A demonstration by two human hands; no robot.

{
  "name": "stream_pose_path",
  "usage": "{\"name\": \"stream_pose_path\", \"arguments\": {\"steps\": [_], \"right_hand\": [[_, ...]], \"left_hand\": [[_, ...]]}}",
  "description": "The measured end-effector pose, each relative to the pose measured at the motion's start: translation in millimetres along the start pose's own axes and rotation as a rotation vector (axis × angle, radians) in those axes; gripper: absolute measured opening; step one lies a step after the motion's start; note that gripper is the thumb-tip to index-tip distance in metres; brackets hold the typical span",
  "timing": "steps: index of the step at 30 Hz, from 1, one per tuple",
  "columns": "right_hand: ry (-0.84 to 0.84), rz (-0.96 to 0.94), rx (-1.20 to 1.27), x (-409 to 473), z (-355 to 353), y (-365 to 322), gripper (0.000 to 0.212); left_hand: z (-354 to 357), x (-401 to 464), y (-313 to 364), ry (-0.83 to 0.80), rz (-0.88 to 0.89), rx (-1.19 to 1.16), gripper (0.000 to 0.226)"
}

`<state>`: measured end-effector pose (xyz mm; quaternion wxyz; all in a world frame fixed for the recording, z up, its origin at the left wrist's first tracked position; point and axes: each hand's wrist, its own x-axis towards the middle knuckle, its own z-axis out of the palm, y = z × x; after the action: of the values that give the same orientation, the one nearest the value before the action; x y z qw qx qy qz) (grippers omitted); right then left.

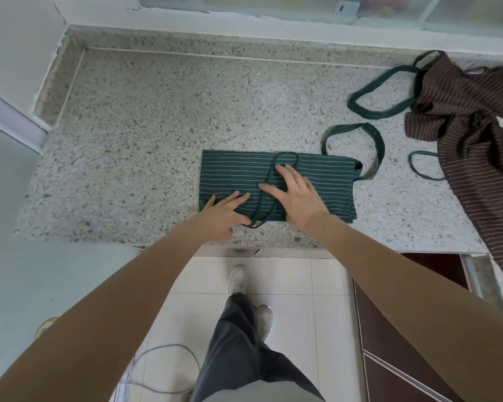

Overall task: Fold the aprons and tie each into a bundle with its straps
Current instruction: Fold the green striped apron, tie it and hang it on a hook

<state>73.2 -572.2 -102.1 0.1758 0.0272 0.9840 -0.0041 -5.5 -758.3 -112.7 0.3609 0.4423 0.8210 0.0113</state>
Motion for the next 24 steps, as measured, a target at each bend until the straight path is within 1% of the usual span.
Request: {"name": "stream_pose_path", "arguments": {"steps": [2,3,5,7,10,12,14,15,16,17,18,19,20,21,22,23,24], "right_hand": [[-0.024,-0.052,-0.085,6.0,-6.1,-1.3,0.054],[-0.027,-0.071,-0.137,7.0,-8.9,-0.8,0.043],[-0.046,-0.114,-0.234,4.1,-11.2,0.6,0.034],[-0.119,-0.11,-0.223,-7.0,-12.8,1.9,0.029],[-0.322,0.077,-0.008,-38.3,-11.1,3.8,0.025],[-0.49,0.199,0.22,-57.6,-5.0,7.8,0.031],[-0.608,0.296,0.532,-74.3,0.4,8.2,0.037],[-0.624,0.336,0.656,-81.0,-0.1,6.3,0.04],[-0.615,0.368,0.735,-85.1,0.4,4.2,0.043],[-0.571,0.401,0.773,-86.3,0.0,1.5,0.047],[-0.488,0.424,0.748,-84.7,0.5,-0.6,0.05],[-0.389,0.426,0.661,-79.9,0.4,-1.4,0.047],[-0.287,0.417,0.557,-73.9,1.2,-1.5,0.038],[-0.191,0.407,0.484,-67.5,0.8,-2.2,0.029],[-0.107,0.389,0.447,-60.0,0.7,-3.6,0.022],[-0.033,0.36,0.44,-51.8,0.1,-6.2,0.02],[0.023,0.33,0.442,-43.4,0.3,-8.9,0.024]], "left_hand": [[-1.7,1.1,-0.2,-0.063,-0.01,-0.045,0.067],[-2.5,2.0,-0.1,-0.088,-0.014,-0.07,0.07],[-4.4,3.8,-0.5,-0.118,-0.018,-0.108,0.076],[-7.1,3.5,-2.3,-0.133,-0.01,-0.115,0.081],[-10.4,1.5,-4.4,-0.141,0.018,-0.143,0.092],[-12.1,0.3,-4.4,-0.145,0.032,-0.155,0.096],[-11.9,1.4,-4.6,-0.152,0.029,-0.163,0.089],[-10.3,2.1,-4.2,-0.152,0.023,-0.183,0.079],[-8.5,2.1,-3.7,-0.13,0.017,-0.227,0.063],[-6.2,2.8,-4.3,-0.074,0.01,-0.303,0.046],[-3.9,2.4,-5.0,0.018,-0.014,-0.403,0.035],[-2.3,2.2,-5.7,0.138,-0.049,-0.498,0.028],[-2.6,1.5,-6.7,0.267,-0.088,-0.544,0.021],[-3.7,1.2,-8.3,0.388,-0.126,-0.54,0.016],[-4.8,0.9,-10.1,0.477,-0.171,-0.511,0.013],[-5.2,1.9,-13.2,0.548,-0.212,-0.485,0.011],[-5.3,2.4,-17.2,0.604,-0.255,-0.462,0.013]]}}
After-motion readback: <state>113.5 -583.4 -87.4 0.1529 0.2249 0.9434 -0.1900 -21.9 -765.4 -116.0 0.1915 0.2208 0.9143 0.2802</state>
